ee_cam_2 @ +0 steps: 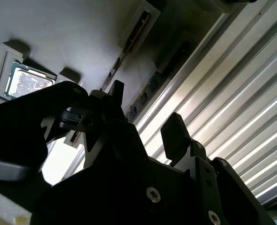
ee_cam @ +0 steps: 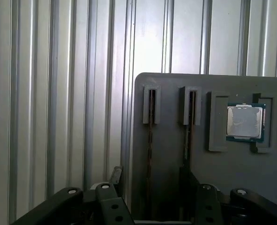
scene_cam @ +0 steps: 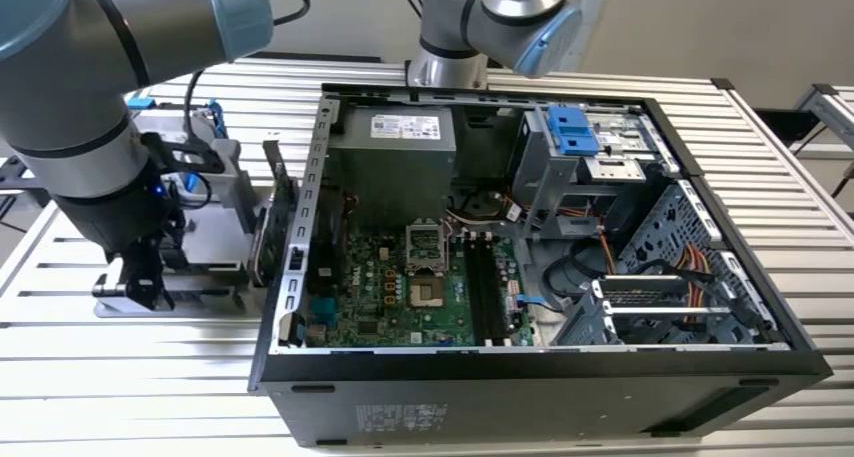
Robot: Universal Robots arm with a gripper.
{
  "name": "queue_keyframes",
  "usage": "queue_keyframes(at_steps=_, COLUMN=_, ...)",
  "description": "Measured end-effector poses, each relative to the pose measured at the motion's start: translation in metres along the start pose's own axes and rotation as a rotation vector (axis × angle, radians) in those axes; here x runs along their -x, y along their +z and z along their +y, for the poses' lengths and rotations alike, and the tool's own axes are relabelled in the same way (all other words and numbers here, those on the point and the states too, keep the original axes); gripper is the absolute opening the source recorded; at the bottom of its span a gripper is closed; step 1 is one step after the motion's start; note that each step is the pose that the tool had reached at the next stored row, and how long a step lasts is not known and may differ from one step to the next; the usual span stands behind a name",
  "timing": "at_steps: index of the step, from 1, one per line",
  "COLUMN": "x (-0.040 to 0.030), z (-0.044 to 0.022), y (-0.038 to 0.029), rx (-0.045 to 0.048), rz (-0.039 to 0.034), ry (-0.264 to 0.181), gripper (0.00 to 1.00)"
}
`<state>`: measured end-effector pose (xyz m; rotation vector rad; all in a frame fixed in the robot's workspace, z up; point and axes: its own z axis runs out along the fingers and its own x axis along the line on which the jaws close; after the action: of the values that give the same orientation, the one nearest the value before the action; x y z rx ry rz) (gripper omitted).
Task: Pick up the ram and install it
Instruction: 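Pick up the ram and move it above insertion slot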
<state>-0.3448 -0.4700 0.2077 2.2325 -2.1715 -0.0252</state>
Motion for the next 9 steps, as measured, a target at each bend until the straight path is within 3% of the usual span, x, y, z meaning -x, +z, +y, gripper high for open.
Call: queue_keyframes(at_steps=9, x=0.0012, z=-0.0003, y=0.0091, rx=0.0001, rz=0.0001, ry=0.000, gripper=1.00)
